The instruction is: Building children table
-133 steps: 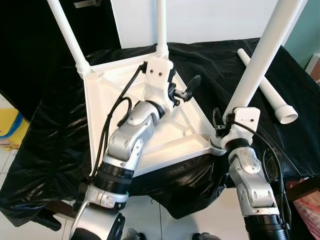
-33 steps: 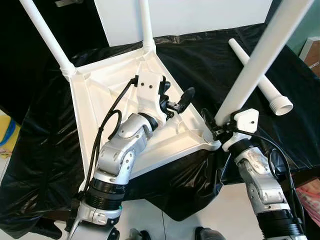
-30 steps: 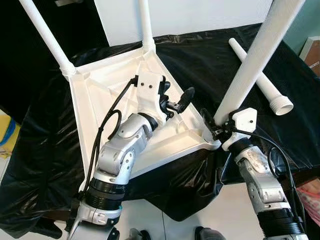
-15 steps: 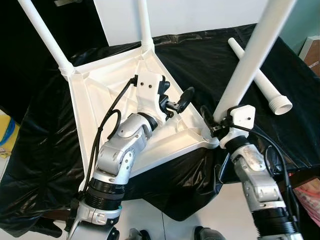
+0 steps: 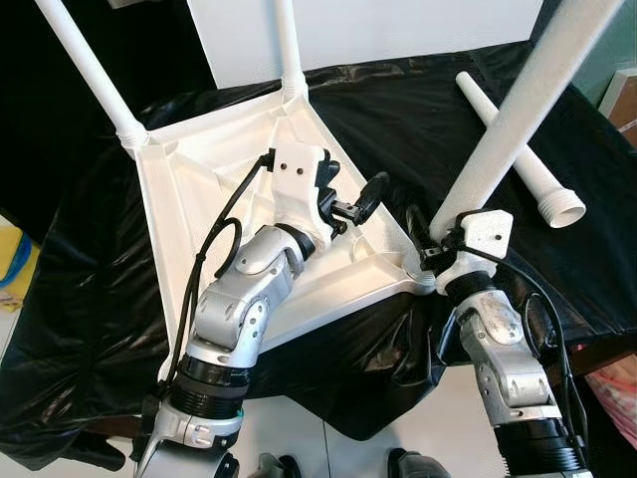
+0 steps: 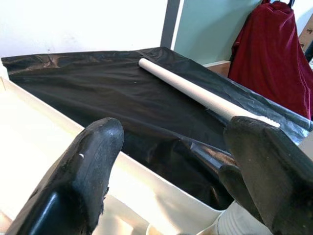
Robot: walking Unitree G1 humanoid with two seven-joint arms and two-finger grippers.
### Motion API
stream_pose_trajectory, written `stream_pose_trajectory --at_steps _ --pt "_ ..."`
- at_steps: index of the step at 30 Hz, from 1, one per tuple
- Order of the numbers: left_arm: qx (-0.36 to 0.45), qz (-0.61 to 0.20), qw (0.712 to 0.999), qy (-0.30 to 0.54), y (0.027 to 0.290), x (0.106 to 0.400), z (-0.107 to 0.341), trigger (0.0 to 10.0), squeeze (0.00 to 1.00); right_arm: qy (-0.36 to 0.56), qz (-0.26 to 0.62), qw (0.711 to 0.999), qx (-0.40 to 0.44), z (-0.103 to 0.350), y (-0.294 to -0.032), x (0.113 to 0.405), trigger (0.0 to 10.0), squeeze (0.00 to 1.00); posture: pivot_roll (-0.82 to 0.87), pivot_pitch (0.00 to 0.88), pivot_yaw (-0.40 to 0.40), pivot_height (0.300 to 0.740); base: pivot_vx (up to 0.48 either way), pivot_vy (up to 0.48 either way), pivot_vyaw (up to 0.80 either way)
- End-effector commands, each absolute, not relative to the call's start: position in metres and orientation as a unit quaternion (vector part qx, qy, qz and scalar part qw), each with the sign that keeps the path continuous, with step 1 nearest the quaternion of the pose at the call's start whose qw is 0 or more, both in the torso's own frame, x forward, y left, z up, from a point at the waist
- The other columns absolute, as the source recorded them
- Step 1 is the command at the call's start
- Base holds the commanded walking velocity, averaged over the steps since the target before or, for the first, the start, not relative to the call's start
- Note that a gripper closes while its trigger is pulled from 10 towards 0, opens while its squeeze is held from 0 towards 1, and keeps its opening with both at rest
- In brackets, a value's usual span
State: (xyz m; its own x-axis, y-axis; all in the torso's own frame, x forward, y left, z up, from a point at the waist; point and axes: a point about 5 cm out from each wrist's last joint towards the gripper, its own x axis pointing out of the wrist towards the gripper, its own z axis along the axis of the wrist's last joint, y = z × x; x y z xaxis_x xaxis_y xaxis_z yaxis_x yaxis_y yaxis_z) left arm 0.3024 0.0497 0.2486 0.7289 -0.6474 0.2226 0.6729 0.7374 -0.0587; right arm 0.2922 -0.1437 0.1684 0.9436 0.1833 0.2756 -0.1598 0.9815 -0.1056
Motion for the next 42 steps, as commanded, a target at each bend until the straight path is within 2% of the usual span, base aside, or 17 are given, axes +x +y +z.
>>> stream_pose_trajectory --at_steps 1,10,22,29,33,37,42 --pt "-0.068 -0.358 0.926 -0.099 0.052 0.301 0.251 10.0 0.0 -0.039 0.062 0.995 -0.074 0.121 -0.156 0.285 10.0 0.0 -0.13 0.182 0.103 0.74 0.0 0.0 0.0" --pt "-0.07 -0.356 0.927 -0.1 0.052 0.301 0.251 10.0 0.0 -0.057 0.091 0.99 -0.094 0.122 -0.15 0.28 10.0 0.0 -0.13 0.184 0.1 0.74 0.0 0.0 0.0" --pt "-0.071 -0.354 0.927 -0.099 0.053 0.301 0.251 10.0 0.0 -0.116 0.192 0.964 -0.142 0.118 -0.143 0.265 10.0 0.0 -0.12 0.193 0.103 0.74 0.0 0.0 0.0" --pt "-0.071 -0.353 0.928 -0.099 0.054 0.301 0.252 10.0 0.0 -0.108 0.206 0.962 -0.143 0.111 -0.141 0.263 10.0 0.0 -0.12 0.194 0.107 0.74 0.0 0.0 0.0" --pt "-0.07 -0.354 0.927 -0.098 0.054 0.3 0.252 10.0 0.0 -0.064 0.208 0.972 -0.085 0.104 -0.142 0.266 10.0 0.0 -0.12 0.192 0.11 0.74 0.0 0.0 0.0" --pt "-0.069 -0.356 0.927 -0.099 0.053 0.3 0.252 10.0 0.0 -0.016 0.185 0.98 -0.068 0.1 -0.147 0.274 10.0 0.0 -0.12 0.188 0.109 0.74 0.0 0.0 0.0" --pt "-0.069 -0.357 0.926 -0.099 0.052 0.3 0.252 10.0 0.0 -0.006 0.176 0.982 -0.061 0.1 -0.149 0.277 10.0 0.0 -0.12 0.185 0.106 0.74 0.0 0.0 0.0"
